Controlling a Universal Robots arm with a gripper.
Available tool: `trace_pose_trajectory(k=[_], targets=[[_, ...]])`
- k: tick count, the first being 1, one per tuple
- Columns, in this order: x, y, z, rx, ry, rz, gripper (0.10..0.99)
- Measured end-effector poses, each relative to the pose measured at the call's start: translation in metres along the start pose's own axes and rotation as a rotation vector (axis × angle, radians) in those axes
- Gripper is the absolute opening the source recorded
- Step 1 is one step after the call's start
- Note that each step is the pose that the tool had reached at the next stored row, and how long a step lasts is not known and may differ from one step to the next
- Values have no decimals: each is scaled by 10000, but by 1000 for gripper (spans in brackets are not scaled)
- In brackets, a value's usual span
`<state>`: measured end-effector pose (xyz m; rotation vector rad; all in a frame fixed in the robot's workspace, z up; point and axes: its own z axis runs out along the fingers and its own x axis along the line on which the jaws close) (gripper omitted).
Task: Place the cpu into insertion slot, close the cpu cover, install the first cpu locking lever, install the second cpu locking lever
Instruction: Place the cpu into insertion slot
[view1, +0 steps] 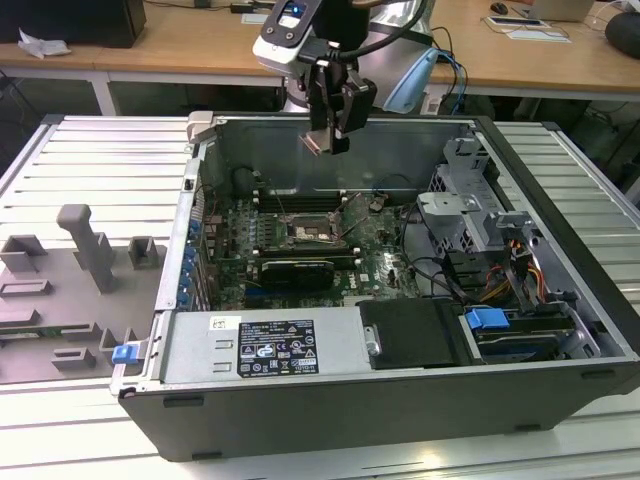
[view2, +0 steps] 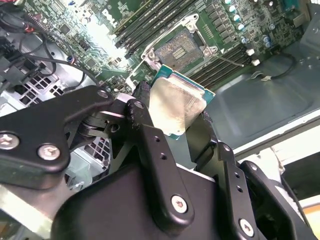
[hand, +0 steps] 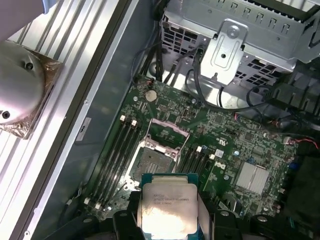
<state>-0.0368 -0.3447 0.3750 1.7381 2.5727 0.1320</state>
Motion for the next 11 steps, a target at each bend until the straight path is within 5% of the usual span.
trace_pose_trajectory(k=[11], targets=[[0, 0, 3, -18, -82, 924, 533]])
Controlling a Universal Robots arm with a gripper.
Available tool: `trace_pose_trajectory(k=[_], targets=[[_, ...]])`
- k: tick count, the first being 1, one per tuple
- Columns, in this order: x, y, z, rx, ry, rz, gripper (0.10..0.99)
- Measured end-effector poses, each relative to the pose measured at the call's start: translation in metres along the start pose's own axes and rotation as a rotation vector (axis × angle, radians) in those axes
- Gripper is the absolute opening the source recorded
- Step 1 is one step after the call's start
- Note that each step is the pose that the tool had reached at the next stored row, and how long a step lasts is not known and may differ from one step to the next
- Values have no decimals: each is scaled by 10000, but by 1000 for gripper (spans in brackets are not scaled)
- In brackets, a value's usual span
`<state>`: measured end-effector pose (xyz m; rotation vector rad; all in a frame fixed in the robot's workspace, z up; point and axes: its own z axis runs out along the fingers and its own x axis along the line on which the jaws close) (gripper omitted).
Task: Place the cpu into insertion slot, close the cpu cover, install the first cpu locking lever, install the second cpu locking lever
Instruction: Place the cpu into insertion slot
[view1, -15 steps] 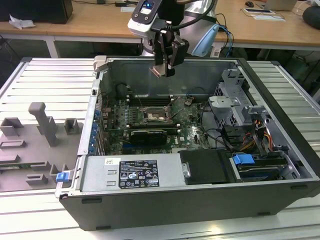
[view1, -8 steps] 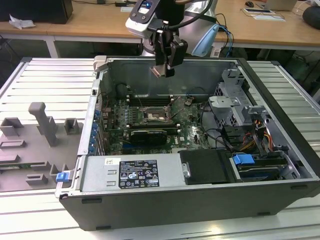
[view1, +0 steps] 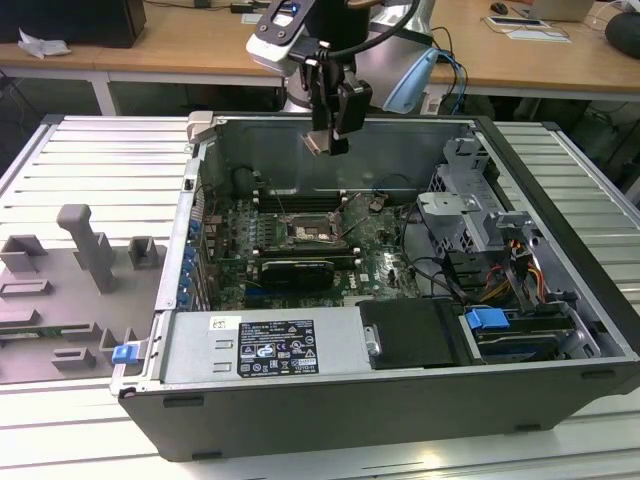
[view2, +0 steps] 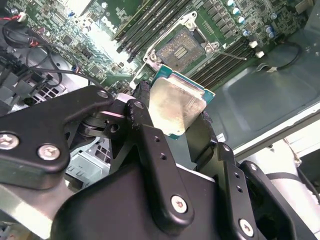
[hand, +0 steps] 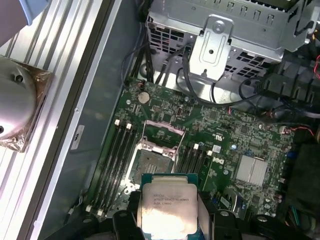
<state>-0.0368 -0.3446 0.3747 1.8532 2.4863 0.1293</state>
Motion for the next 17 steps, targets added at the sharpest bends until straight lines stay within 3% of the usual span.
trace_pose_trajectory(k=[17], targets=[[0, -2, 16, -30, -141, 1571, 533]])
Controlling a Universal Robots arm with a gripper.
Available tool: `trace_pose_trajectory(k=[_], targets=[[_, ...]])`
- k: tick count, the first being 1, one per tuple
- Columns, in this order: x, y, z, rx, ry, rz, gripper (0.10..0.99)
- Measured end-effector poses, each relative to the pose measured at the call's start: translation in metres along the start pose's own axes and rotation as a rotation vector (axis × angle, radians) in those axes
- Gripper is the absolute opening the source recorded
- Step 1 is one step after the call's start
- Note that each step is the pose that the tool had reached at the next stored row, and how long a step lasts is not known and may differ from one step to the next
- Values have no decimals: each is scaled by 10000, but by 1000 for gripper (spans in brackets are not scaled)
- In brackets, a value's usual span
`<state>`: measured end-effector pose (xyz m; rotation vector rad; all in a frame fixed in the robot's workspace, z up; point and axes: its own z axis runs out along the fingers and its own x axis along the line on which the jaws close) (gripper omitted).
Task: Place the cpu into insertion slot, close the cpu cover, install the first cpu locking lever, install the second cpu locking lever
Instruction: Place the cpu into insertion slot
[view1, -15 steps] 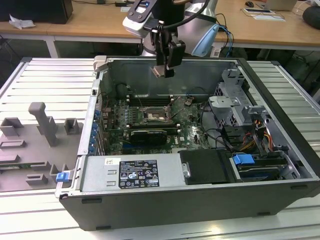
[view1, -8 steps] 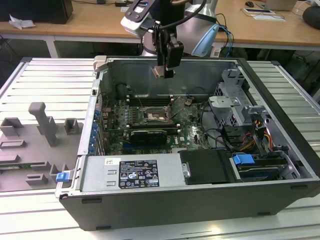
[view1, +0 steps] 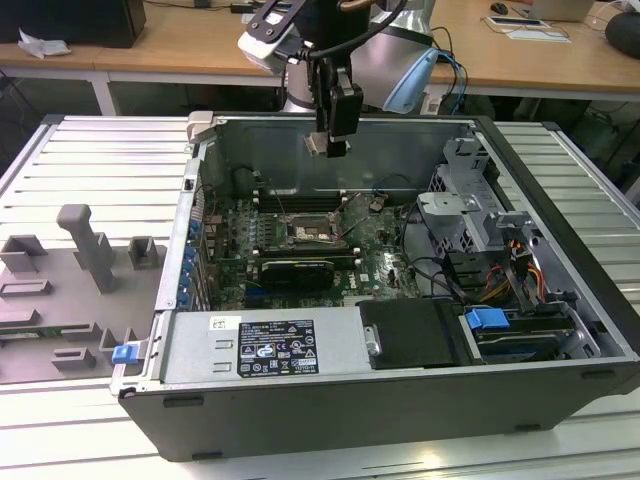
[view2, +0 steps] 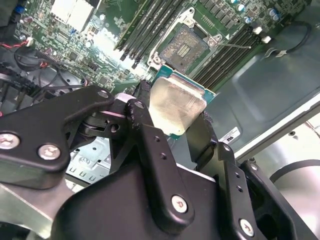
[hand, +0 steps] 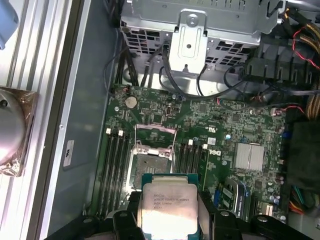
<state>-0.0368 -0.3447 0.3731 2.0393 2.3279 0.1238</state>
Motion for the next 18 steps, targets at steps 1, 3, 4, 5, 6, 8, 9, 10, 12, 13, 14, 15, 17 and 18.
trace_pose_trajectory(k=[1, 3, 4, 5, 6, 8, 9, 10, 12, 13, 14, 15, 17, 18], targets=[[0, 0, 0, -1, -3, 37, 533], [0, 0, 4, -3, -11, 135, 533], [0, 0, 5, -1, -13, 152, 533], [0, 0, 7, 0, -15, 162, 533], [0, -1, 11, 5, -15, 172, 533], [0, -2, 18, 6, -15, 177, 533], [0, -2, 23, 6, -15, 178, 533], [0, -2, 27, 9, -15, 178, 533], [-1, -4, 39, 11, -13, 179, 533], [-1, -4, 46, 13, -15, 178, 533], [-1, -5, 52, 14, -14, 178, 533], [-1, -5, 60, 16, -13, 178, 533], [-2, -8, 90, 32, -12, 179, 533], [-2, -9, 98, 36, -12, 179, 533]])
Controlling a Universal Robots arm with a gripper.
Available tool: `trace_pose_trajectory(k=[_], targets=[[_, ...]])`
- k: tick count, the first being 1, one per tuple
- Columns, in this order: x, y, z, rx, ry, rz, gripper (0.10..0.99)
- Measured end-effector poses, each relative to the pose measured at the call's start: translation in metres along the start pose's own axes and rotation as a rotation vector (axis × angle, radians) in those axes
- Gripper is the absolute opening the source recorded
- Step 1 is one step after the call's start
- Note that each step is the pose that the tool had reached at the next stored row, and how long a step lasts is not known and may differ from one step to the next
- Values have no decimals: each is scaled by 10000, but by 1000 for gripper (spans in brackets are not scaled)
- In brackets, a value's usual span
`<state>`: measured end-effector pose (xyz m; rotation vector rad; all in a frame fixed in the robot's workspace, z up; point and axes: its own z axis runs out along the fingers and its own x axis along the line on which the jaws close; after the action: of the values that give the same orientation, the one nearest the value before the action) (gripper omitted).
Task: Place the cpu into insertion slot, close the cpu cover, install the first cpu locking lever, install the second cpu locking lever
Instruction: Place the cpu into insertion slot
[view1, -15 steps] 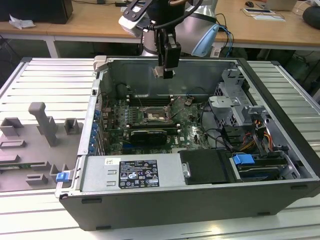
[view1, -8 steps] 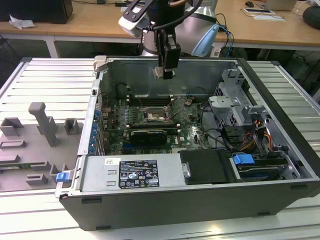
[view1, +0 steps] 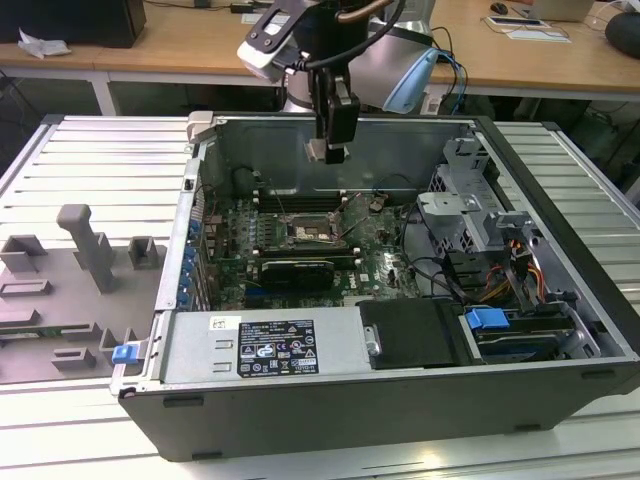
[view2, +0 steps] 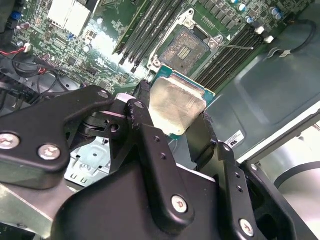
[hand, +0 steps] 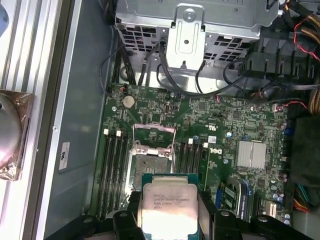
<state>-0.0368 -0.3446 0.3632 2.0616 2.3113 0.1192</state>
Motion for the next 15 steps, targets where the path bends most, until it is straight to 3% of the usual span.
trace_pose_trajectory(k=[15], targets=[[-1, -6, 71, 49, 6, 2, 533]])
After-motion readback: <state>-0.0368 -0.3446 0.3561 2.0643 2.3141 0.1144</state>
